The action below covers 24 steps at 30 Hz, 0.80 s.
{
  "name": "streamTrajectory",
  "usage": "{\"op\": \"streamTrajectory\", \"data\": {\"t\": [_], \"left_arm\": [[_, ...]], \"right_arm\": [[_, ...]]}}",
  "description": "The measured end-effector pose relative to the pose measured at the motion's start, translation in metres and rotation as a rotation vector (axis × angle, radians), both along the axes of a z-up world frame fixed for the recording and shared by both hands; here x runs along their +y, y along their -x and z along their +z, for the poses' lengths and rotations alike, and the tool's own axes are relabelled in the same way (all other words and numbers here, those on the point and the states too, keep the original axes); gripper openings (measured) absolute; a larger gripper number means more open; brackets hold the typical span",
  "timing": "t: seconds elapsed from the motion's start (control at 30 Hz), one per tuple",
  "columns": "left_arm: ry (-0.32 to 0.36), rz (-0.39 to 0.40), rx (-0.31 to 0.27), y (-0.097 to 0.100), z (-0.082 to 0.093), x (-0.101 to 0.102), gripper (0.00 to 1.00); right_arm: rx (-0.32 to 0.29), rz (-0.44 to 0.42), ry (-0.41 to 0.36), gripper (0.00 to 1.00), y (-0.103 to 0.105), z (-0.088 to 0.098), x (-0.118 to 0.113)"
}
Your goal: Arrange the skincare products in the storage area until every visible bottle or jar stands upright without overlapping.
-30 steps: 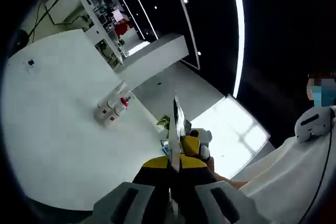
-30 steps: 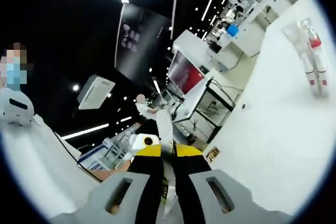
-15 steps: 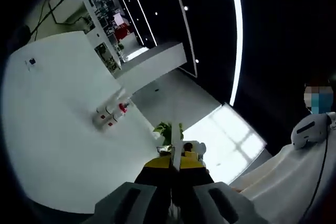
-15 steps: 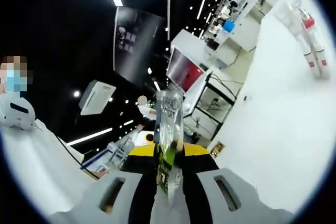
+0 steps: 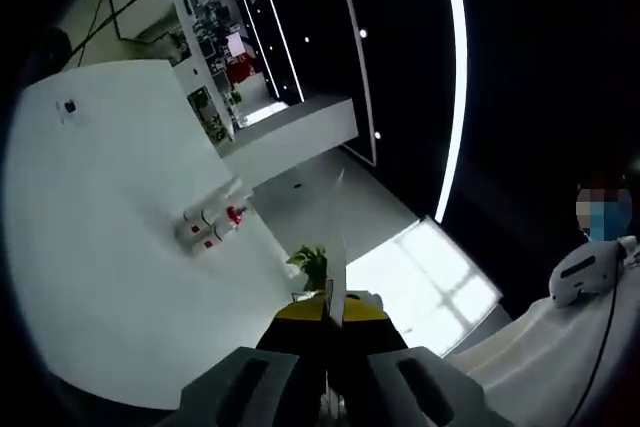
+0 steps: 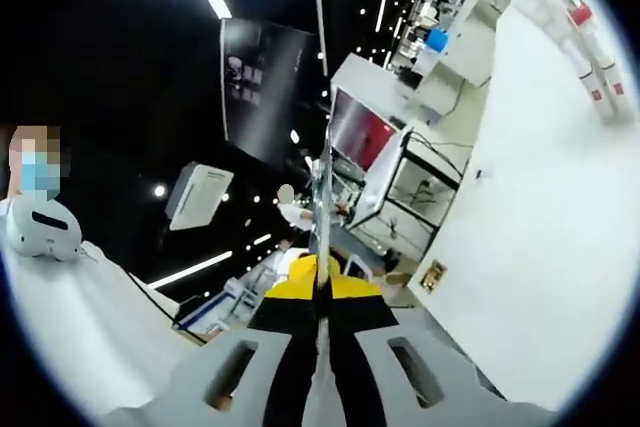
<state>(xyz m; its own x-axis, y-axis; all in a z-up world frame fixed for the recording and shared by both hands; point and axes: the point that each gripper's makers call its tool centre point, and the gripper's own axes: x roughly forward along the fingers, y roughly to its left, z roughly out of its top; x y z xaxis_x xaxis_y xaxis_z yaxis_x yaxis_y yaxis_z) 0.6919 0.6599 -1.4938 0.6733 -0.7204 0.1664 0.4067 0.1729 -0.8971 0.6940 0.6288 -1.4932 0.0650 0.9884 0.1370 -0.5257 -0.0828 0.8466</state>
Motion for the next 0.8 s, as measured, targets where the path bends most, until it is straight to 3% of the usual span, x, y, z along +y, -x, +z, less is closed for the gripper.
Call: {"op": "streamTrajectory", "data": {"t": [0.47,0.63,0.8], "left_arm": [[0.049,-0.031,0.010,0.001,0.002,0.003,0.02],[0.178,-0.007,0.015,-0.001,0.016,0.006,0.02],[0.179,-0.026,0.008,-0.001,0.017,0.008,0.01]], "right_arm": [[0.009,0.026,0.003,0.00,0.005,0.001,-0.009],[0.024,0.029,-0.020,0.00,0.003,0.005,-0.009],[0.035,0.041,-0.026,0.00,0.002,0.007,-0.009]]}}
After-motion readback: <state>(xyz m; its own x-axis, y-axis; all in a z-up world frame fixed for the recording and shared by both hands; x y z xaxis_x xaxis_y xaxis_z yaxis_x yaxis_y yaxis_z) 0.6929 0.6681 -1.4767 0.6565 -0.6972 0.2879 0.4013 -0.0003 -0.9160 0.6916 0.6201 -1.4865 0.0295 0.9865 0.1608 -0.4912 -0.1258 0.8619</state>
